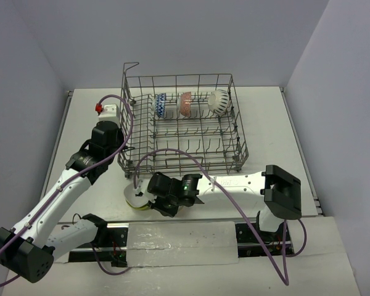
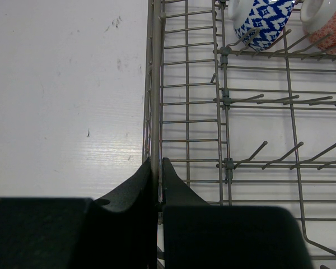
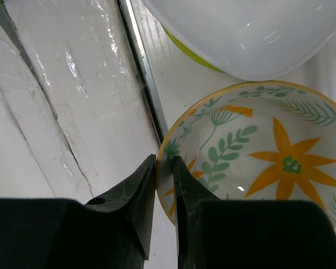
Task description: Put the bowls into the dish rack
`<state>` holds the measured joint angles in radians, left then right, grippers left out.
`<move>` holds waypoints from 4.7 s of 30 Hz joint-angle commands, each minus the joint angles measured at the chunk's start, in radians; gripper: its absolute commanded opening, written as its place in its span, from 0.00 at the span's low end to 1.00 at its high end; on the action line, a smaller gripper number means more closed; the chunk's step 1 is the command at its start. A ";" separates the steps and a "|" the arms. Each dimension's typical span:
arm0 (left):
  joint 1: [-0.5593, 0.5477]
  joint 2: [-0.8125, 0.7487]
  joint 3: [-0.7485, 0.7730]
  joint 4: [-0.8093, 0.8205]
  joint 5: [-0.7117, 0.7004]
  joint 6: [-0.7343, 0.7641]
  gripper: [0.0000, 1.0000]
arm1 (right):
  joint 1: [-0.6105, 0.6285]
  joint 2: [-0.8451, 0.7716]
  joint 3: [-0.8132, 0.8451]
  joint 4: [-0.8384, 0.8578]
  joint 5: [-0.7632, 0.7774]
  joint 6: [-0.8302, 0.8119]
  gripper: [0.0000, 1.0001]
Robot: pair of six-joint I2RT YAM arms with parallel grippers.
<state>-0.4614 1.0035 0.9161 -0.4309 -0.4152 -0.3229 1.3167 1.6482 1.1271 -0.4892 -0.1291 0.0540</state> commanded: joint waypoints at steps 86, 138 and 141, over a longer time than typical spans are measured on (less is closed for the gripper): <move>0.001 -0.028 0.012 -0.055 0.023 0.027 0.00 | 0.003 -0.237 0.166 -0.054 0.226 0.107 0.00; -0.002 -0.034 0.009 -0.049 0.042 0.024 0.00 | -0.665 -0.193 -0.061 0.968 -0.153 0.576 0.00; -0.002 -0.039 0.007 -0.046 0.049 0.022 0.00 | -0.665 -0.133 -0.053 1.015 -0.162 0.602 0.00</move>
<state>-0.4614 0.9962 0.9161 -0.4377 -0.4038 -0.3233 0.6582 1.4780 1.0630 0.3519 -0.2729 0.6106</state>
